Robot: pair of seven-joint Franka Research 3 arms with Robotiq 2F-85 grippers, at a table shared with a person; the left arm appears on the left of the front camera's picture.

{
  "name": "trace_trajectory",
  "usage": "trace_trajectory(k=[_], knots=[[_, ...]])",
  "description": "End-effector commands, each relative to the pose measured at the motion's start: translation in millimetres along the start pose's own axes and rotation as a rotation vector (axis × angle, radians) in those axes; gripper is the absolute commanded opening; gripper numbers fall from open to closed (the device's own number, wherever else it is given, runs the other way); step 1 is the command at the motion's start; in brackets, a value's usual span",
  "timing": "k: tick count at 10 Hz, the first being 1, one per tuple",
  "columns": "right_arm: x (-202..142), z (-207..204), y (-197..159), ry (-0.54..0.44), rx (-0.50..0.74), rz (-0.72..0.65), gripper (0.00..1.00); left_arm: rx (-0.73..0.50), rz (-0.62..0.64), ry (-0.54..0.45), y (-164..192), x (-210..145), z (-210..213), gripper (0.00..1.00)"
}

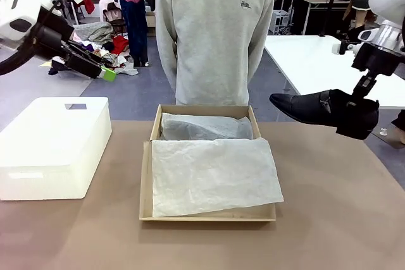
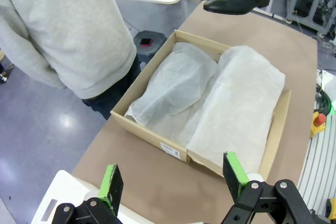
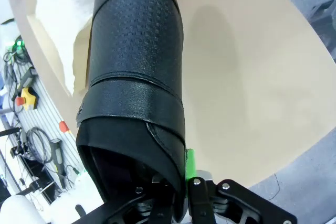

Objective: Pack the shoes into the box.
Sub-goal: Place the other shoe of the Shoes into the Shoes Box.

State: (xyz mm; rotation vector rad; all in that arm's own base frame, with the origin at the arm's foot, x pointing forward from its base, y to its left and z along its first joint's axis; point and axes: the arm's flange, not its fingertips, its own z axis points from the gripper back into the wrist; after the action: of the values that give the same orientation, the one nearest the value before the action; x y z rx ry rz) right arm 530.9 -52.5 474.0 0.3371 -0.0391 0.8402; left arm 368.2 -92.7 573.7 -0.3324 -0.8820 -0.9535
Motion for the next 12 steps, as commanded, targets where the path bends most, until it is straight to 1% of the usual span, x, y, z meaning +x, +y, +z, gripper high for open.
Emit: trace_trajectory(k=[1,6,7,8,9,11,12], knots=[[-1.2,-1.3,-0.7,0.005,0.005,0.010,0.00,-0.013,-0.007,-0.012,1.1,-1.1,-0.7,1.00],[-0.5,-5.9,-2.1,0.008,0.009,-0.001,0.00,-0.013,-0.007,-0.012,1.1,-1.1,-0.7,1.00],[10.0,1.4,11.2,0.000,0.005,-0.013,0.00,-0.013,-0.007,-0.012,1.1,-1.1,-0.7,1.00],[19.1,14.1,26.1,-0.023,0.009,-0.078,0.00,-0.013,-0.007,-0.012,1.1,-1.1,-0.7,1.00],[28.3,28.5,42.2,-0.033,-0.007,-0.192,0.00,-0.013,-0.007,-0.012,1.1,-1.1,-0.7,1.00],[43.2,45.1,71.2,-0.023,-0.042,-0.351,0.00,-0.013,-0.007,-0.012,1.1,-1.1,-0.7,1.00],[51.8,48.0,84.7,-0.006,-0.036,-0.446,0.00,-0.013,-0.007,-0.012,1.1,-1.1,-0.7,1.00]])
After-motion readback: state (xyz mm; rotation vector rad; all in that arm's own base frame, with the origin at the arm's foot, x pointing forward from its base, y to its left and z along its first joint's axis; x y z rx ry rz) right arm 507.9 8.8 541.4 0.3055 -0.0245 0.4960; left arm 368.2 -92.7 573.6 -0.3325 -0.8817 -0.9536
